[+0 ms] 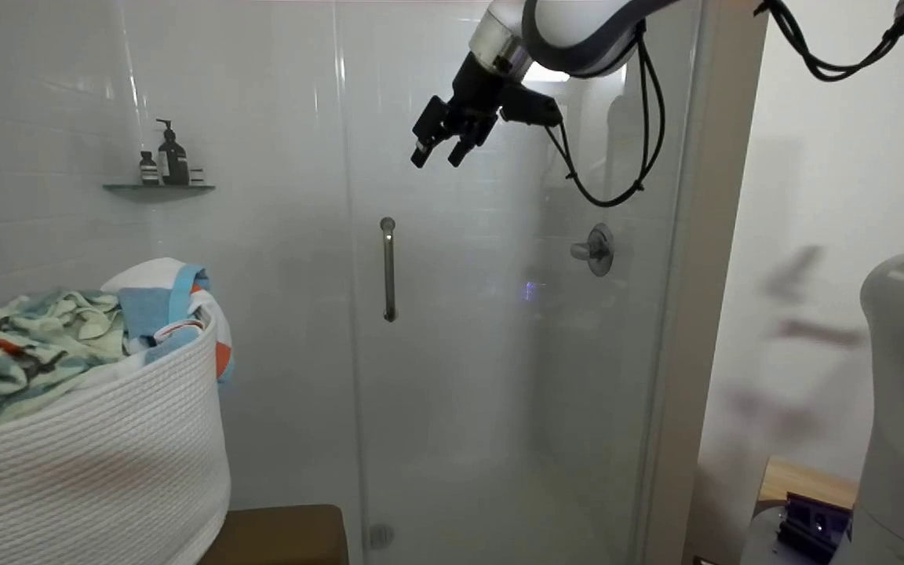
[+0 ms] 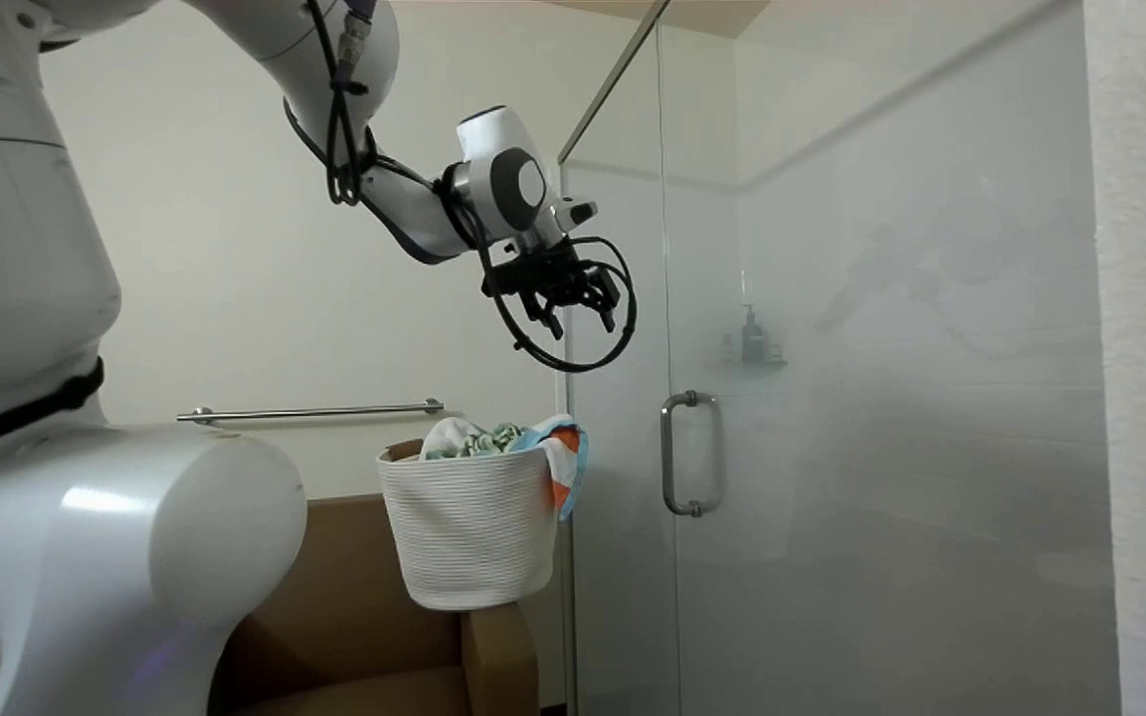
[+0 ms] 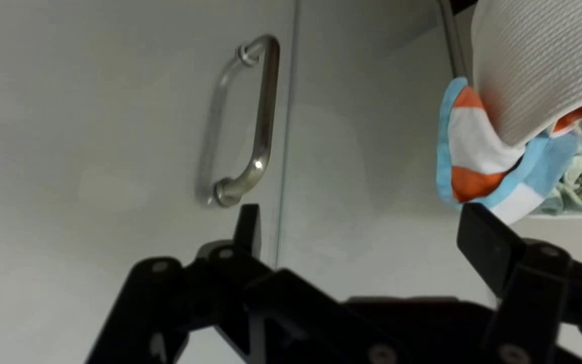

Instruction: Open and close the glass door.

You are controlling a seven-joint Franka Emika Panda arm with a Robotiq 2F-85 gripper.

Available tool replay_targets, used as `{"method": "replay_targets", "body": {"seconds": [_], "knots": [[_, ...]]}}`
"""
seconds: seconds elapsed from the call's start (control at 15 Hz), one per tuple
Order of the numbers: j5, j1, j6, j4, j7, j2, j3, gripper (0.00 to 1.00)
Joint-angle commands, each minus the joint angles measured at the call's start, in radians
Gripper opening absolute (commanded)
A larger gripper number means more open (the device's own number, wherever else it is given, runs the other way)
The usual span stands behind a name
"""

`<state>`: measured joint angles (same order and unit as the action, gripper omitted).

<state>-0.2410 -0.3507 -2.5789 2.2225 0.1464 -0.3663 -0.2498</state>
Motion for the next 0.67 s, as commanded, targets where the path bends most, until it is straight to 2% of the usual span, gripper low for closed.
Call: {"method": "replay_targets", "body": {"seconds": [0.0,0.07,0.13,0.2,0.47,0.53,0.6], "knots": [[0.168,0.01,0.277,-0.046,-0.07,-0.063,0.041,1.0],[0.213,0.119,0.351,-0.11,-0.078,-0.064,0.145,1.0],[0.196,0.137,0.236,-0.05,-0.068,-0.032,0.157,1.0],[0.214,0.153,0.292,-0.081,-0.067,-0.045,0.173,1.0],[0.221,0.174,0.337,-0.111,-0.064,-0.063,0.193,1.0],[0.234,0.173,0.348,-0.106,-0.068,-0.053,0.184,1.0],[0.287,0.161,0.413,-0.097,-0.109,-0.034,0.159,1.0]]}}
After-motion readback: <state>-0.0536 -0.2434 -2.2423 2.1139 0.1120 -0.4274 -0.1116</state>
